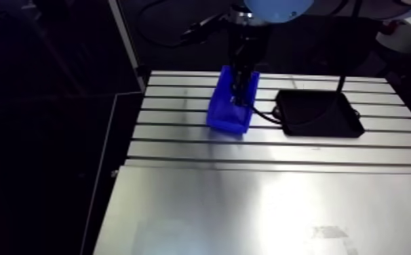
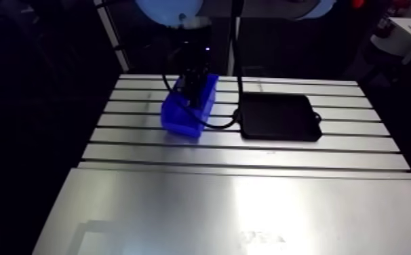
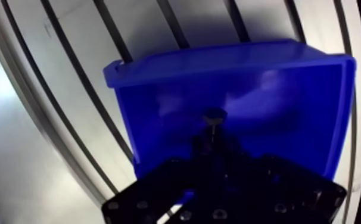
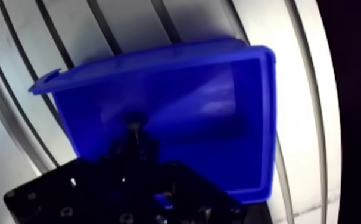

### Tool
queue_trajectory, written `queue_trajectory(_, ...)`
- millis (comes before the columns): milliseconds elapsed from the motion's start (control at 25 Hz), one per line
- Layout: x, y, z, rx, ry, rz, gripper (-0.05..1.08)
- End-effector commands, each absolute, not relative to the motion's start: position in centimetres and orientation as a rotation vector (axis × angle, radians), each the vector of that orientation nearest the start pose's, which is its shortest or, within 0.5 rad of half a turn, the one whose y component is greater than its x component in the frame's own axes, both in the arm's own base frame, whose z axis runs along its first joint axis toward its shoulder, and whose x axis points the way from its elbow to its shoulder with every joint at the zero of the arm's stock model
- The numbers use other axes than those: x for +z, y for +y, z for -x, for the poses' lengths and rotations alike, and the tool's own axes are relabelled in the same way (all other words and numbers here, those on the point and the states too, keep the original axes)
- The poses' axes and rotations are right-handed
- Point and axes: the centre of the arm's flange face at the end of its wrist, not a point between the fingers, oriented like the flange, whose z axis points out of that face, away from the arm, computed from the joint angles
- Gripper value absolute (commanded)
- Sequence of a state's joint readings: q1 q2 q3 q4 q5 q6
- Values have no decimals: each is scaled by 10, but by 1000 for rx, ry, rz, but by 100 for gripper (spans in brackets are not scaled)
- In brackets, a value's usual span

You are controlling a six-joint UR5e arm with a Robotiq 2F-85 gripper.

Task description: Pick up the M10 bolt from the tray and put it into the blue bin.

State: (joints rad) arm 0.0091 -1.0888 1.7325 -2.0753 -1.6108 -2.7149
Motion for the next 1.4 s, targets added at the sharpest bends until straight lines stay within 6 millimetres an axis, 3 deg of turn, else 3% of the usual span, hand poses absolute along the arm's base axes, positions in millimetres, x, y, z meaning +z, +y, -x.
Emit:
queue_trajectory(40,178,-135,593,-47,2525,1646,99)
queue_trajectory(520,167,-133,594,-57,2531,1612,93)
queue_trajectory(600,167,-133,594,-56,2536,1607,75)
queue_trajectory(680,169,-133,595,-51,2543,1603,40)
queue_trajectory(920,174,-134,596,-42,2571,1569,9)
queue_trajectory(1000,184,-135,596,-32,2582,1578,1)
queue_trajectory(1400,256,-143,596,55,2664,1643,1)
